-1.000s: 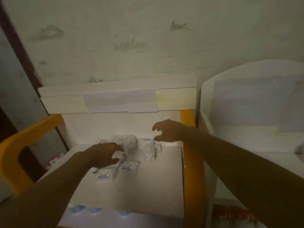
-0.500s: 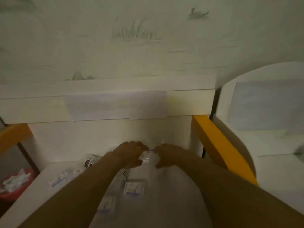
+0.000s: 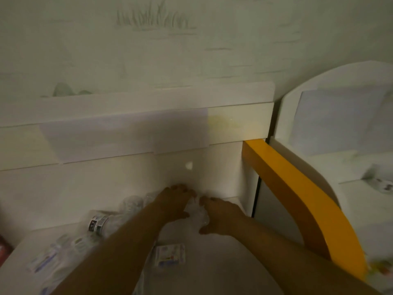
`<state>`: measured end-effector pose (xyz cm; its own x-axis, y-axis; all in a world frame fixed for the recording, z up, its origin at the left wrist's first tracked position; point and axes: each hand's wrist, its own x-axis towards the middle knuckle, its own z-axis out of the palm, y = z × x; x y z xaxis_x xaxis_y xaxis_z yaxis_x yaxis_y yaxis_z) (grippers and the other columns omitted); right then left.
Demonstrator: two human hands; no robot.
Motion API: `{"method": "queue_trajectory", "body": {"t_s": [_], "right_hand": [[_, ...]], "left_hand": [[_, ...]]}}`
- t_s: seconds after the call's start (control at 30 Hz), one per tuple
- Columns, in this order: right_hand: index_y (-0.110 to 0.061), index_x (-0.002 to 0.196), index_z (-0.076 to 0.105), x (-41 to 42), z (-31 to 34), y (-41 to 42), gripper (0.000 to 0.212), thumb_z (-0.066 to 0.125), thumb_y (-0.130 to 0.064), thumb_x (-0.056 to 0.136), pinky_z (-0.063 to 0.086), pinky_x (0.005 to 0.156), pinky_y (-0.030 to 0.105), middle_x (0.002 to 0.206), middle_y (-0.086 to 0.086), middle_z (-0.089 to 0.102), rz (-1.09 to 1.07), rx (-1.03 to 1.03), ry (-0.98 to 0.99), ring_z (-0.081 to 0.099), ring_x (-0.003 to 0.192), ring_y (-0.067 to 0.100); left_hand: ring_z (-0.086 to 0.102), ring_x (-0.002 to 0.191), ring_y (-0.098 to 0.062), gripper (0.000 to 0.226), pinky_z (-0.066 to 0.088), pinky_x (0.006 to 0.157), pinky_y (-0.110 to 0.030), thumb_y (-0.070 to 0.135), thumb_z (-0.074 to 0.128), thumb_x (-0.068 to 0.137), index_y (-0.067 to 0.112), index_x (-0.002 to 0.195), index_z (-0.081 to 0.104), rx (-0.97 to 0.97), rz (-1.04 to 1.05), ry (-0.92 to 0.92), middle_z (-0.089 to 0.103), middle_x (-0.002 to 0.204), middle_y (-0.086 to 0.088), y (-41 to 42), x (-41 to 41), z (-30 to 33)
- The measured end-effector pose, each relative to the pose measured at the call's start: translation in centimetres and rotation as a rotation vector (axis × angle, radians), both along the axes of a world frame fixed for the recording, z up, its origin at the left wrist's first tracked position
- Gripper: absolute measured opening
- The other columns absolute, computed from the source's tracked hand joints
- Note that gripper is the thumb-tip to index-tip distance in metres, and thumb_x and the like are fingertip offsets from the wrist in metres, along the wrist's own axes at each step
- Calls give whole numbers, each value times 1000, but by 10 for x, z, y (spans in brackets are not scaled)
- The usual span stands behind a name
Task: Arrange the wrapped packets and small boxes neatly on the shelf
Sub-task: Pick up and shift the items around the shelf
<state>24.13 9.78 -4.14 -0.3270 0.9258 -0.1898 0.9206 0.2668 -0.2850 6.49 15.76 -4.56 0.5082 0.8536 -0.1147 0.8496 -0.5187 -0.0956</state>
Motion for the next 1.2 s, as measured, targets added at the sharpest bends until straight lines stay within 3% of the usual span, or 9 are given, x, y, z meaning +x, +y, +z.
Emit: {"method": "queue_trajectory", "body": {"t_s": [0.2, 0.47, 0.63, 0.9, 1.03, 1.2], "right_hand": [[-19, 146, 25, 7, 11, -5, 92, 79, -41, 75, 48, 96, 37, 137, 10, 49, -20, -28, -19, 51, 122, 28], [-23, 147, 29, 17, 13, -19, 89, 77, -43, 75, 47, 97, 37, 139, 8, 47, -60, -6, -15, 50, 124, 27], [-19, 144, 33, 21, 52, -21, 85, 77, -42, 76, 47, 99, 39, 138, 9, 45, -75, 79, 11, 48, 125, 28], [-23, 142, 29, 27, 164, -27, 84, 76, -43, 75, 49, 92, 41, 131, 11, 52, -51, 309, 8, 54, 115, 29], [-26, 134, 38, 58, 212, -37, 74, 75, -49, 74, 52, 81, 38, 123, 7, 56, -96, 434, -20, 57, 102, 25], [-28, 133, 39, 115, 240, -57, 73, 75, -49, 73, 54, 85, 41, 125, 4, 57, -147, 514, -68, 59, 101, 24]], "left_hand": [[43, 126, -28, 71, 37, 104, -34, 37, 68, 83, 23, 144, 34, -39, 2, -59, 39, 139, -8, -1, -1, -1], [43, 125, -26, 72, 31, 103, -36, 52, 62, 80, 28, 142, 35, 55, 17, 33, 49, 137, -3, -13, 2, 2], [53, 115, -21, 75, 44, 97, -32, 49, 71, 76, 32, 140, 35, 9, 20, -99, 49, 133, 1, -29, -12, 64], [51, 114, -15, 74, 40, 91, -24, 43, 76, 76, 35, 139, 39, 122, -85, -108, 50, 132, 6, -52, -19, 189], [48, 107, -8, 71, 39, 93, -21, 45, 77, 75, 34, 136, 44, 183, -123, -233, 52, 131, 9, -61, 3, 218], [53, 109, -9, 67, 43, 95, -24, 42, 78, 75, 31, 134, 48, 188, -182, -357, 55, 129, 9, -74, 60, 236]]}}
